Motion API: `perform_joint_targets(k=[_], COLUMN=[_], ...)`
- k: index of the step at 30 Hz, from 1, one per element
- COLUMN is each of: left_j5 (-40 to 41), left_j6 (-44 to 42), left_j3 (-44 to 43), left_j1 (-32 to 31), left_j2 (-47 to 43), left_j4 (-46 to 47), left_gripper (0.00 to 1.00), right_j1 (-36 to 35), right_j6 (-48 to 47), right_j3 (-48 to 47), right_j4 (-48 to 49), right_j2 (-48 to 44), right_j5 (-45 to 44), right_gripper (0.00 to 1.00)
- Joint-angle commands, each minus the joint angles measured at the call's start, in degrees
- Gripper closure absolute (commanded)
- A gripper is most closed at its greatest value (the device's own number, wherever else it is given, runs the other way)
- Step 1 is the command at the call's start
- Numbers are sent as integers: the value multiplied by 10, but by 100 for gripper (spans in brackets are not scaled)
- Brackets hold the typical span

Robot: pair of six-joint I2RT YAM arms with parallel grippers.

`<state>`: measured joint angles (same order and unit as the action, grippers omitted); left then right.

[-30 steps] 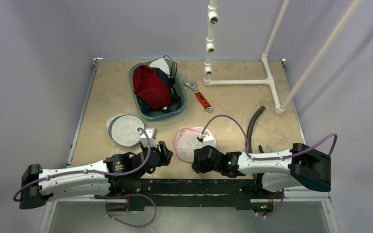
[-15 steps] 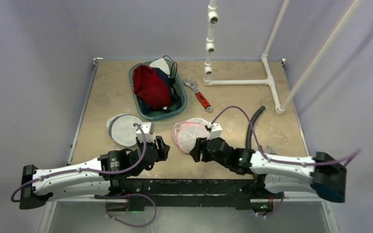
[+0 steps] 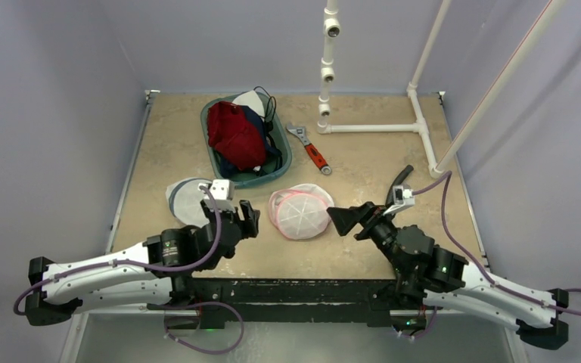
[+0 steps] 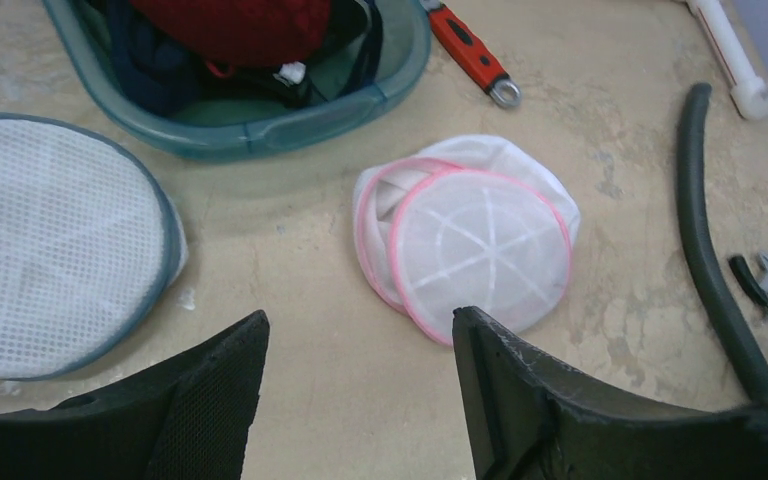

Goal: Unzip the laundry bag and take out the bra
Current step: Reset both arms

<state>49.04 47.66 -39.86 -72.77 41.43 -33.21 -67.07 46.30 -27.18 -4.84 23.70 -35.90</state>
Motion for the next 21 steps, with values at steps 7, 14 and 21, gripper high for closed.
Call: perform_joint_targets(k=[7,14,21], left_j5=[120,77,69], left_j6=[117,10,-12], left_j3=[-64,-59,-23], left_j1=[0,0,0], left_j2=[158,155,33], left_j4=[-79,-40,15], left_gripper=[31,31,30], right_j1=[1,0,1], right_j6=[-32,-4,54], right_j3=[64,44,34], right_j4=[97,60,-13], right_j2=[-78,-29,-35], right_j5=[-152,-179,-206], right_gripper=[2,2,2])
